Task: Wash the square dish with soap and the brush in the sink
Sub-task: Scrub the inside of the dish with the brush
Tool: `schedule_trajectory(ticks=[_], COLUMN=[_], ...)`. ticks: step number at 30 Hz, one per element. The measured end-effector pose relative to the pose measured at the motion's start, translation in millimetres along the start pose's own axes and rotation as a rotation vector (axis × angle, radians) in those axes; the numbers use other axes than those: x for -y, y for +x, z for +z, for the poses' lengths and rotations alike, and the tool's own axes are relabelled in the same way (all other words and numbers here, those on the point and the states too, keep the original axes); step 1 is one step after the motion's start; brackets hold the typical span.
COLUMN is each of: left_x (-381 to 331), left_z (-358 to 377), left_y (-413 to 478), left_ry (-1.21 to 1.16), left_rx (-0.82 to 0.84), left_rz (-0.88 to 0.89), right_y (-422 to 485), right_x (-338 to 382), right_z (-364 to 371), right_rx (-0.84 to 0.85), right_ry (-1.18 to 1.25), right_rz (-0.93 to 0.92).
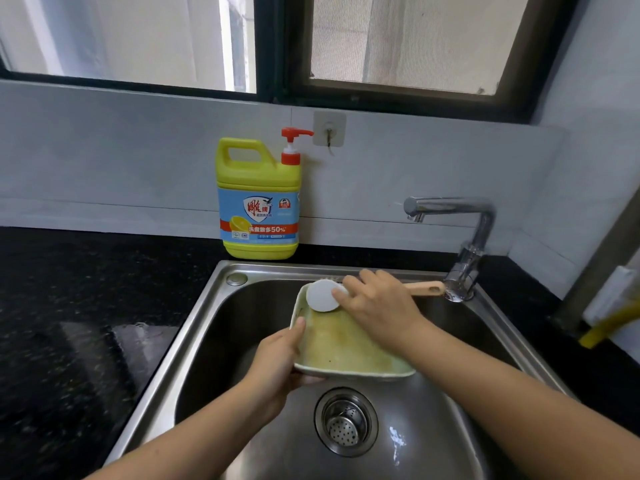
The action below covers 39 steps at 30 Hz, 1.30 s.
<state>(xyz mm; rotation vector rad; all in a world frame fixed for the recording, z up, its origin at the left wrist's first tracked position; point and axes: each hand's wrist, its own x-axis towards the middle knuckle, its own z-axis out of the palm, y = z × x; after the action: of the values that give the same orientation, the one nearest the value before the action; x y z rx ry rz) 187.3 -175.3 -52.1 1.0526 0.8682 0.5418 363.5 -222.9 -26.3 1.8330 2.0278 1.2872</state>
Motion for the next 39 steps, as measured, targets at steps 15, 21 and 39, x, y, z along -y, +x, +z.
schedule_trajectory(ticks=[15,21,39], left_x=[-0.1,-0.7,-0.7], left_z=[1.6,1.3,-0.1], left_y=[-2.2,-3.3,1.2], left_ry=[0.033,0.036,-0.016], left_rx=[-0.006,-0.001,-0.031], left_rz=[0.041,0.039,0.022], right_y=[-24.5,5.4,14.2], right_x=[-34.6,-3.4,8.1], right_z=[-6.2,-0.6,-7.8], right_rx=[0.108,-0.021,0.066], right_ry=[-0.074,-0.044,-0.010], right_rz=[-0.003,0.007,0.043])
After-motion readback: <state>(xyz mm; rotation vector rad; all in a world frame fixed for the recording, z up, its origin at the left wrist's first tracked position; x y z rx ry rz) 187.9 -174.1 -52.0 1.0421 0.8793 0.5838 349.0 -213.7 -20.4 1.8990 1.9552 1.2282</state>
